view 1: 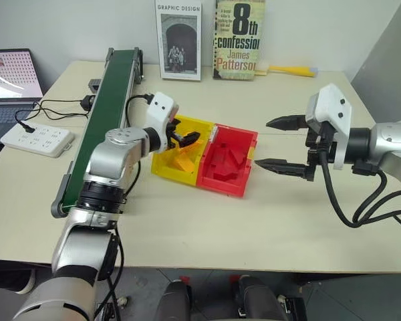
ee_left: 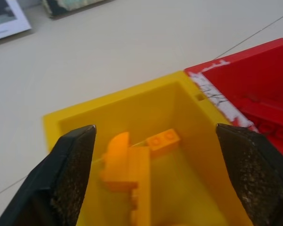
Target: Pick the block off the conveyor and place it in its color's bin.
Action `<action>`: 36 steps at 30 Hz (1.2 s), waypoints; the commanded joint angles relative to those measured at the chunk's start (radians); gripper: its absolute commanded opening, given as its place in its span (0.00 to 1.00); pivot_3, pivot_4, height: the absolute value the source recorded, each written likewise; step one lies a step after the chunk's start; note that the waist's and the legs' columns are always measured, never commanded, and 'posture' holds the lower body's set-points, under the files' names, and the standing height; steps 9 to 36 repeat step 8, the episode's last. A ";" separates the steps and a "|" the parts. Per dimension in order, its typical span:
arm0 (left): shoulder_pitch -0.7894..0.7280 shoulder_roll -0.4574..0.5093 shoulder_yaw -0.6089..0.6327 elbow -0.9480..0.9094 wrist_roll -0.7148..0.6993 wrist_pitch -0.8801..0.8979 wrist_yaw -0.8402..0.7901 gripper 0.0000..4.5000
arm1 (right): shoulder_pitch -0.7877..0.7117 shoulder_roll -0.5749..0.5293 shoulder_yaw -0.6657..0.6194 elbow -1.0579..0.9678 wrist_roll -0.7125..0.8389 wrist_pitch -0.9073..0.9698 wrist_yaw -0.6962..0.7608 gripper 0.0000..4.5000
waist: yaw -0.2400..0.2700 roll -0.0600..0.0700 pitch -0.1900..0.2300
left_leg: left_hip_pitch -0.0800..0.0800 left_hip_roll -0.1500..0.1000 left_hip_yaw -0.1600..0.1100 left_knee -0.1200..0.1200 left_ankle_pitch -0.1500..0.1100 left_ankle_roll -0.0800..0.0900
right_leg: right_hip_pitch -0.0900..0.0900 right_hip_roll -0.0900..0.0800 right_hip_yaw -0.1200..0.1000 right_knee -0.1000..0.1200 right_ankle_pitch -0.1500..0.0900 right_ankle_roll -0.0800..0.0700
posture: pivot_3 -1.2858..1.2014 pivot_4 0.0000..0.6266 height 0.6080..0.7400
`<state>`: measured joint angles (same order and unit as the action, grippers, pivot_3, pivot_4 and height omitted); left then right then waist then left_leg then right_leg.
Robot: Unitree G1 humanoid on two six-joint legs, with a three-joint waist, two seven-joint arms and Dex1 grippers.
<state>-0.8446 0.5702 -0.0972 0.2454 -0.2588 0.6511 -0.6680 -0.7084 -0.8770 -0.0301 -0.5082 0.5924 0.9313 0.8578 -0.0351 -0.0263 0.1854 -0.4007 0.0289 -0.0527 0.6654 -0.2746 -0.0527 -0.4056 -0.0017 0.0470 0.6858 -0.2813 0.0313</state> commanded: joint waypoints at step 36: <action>0.204 0.385 0.153 -0.293 -0.098 0.015 -0.330 0.99 | 0.040 0.026 0.007 0.131 -0.062 -0.127 0.021 1.00 | 0.004 0.002 0.001 | 0.000 0.000 0.000 -0.001 0.000 0.000 | 0.000 0.000 -0.001 0.000 -0.001 -0.001 | 0.52 0.24 1.00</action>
